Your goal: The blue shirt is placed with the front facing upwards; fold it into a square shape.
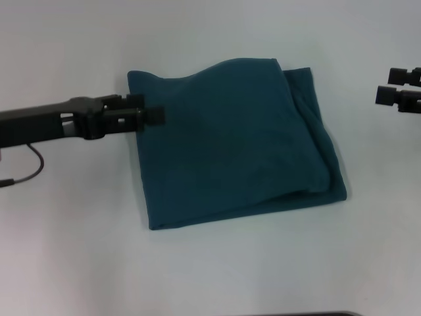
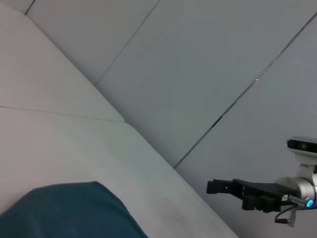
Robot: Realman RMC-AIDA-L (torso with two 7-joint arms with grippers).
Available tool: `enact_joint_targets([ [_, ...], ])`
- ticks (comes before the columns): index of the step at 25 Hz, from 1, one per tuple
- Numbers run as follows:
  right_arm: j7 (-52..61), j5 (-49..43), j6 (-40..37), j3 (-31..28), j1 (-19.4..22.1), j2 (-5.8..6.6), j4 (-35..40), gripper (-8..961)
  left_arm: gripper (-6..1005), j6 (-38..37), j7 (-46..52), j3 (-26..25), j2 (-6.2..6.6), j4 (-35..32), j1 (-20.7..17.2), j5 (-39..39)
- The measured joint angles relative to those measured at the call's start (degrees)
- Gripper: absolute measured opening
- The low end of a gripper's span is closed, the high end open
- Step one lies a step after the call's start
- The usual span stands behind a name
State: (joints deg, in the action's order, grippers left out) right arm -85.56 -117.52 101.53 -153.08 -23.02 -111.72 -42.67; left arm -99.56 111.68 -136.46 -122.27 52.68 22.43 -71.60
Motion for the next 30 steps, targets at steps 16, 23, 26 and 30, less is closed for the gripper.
enact_joint_targets([
  [16, -7.67, 0.01, 2.6, 7.52, 0.34, -1.76, 2.91, 915, 948, -4.06, -8.29, 0.35, -0.01, -3.94, -0.75, 0.48],
  [23, -10.93, 0.01, 3.5, 12.28, 0.43, -2.58, 3.0, 915, 947, -4.61, -11.48, 0.38, 0.26, -5.09, -2.1, 1.53],
  [26, -11.15, -0.02, 3.12, 14.42, 0.21, -3.08, 3.02, 915, 947, -4.58, -11.95, 0.41, 0.14, -5.85, -2.05, 3.14],
  [30, -11.02, -0.03, 3.17, 14.73, 0.02, -3.18, 2.68, 915, 946, -4.6, -12.49, 0.41, -0.11, -6.16, -1.92, 3.48],
])
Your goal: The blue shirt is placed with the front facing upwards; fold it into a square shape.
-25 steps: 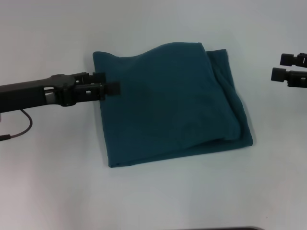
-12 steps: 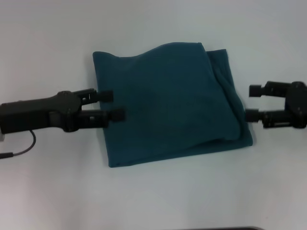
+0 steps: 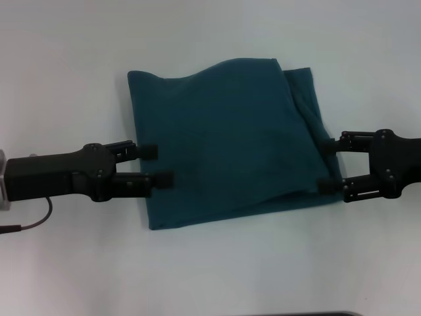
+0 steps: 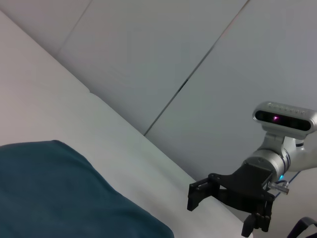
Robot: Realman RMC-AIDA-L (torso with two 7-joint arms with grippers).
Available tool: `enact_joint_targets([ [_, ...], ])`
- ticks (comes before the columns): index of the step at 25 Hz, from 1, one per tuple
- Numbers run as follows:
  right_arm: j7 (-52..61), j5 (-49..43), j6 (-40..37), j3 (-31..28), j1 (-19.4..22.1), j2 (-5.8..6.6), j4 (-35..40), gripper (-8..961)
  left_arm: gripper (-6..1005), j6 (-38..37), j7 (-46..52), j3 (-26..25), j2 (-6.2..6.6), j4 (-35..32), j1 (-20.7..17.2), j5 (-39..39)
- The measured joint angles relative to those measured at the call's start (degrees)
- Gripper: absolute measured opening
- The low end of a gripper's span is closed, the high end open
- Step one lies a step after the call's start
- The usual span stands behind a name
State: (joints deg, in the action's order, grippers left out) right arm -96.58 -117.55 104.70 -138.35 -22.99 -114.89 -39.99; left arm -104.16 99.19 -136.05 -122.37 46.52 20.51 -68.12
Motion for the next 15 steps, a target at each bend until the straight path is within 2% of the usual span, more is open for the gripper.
enact_joint_targets([
  [15, 0.39, 0.05, 0.3, -0.17, 0.26, 0.24, -0.1, 915, 946, -0.25, 0.4, -0.02, 0.05, -0.12, 0.34, 0.01],
])
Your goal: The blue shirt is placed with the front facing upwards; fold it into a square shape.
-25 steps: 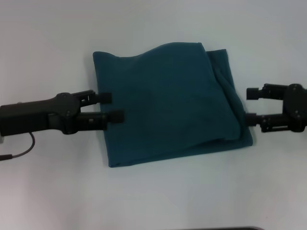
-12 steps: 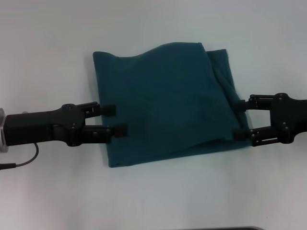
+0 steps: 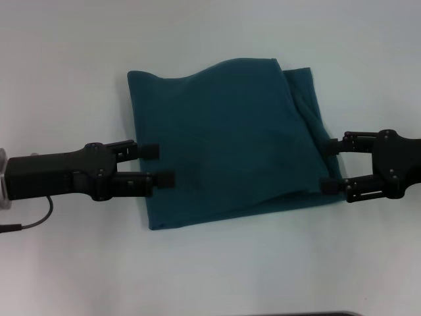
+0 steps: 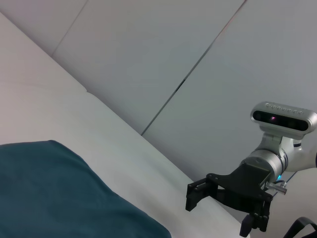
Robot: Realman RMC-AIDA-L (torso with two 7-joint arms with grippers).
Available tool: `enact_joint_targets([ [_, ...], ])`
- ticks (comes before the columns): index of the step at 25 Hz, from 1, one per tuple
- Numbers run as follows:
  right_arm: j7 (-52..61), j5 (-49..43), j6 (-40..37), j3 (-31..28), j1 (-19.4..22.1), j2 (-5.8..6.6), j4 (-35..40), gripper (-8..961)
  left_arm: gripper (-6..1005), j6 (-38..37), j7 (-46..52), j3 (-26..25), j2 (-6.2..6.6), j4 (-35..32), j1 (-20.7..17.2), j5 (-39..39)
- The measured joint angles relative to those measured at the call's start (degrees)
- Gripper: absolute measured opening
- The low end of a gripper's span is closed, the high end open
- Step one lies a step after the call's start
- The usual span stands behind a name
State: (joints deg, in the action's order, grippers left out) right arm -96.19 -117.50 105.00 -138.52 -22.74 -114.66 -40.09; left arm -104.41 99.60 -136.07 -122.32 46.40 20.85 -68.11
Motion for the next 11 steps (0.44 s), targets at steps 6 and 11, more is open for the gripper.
enact_joint_targets([
  [6, 0.23, 0.0, 0.03, -0.07, 0.07, 0.06, 0.14, 915, 947, 0.0, 0.1, 0.02, 0.15, -0.08, 0.06, 0.0],
  [11, 0.44, -0.01, 0.03, -0.1, -0.07, 0.06, 0.05, 915, 945, 0.0, 0.31, 0.01, 0.16, -0.09, 0.07, 0.0],
])
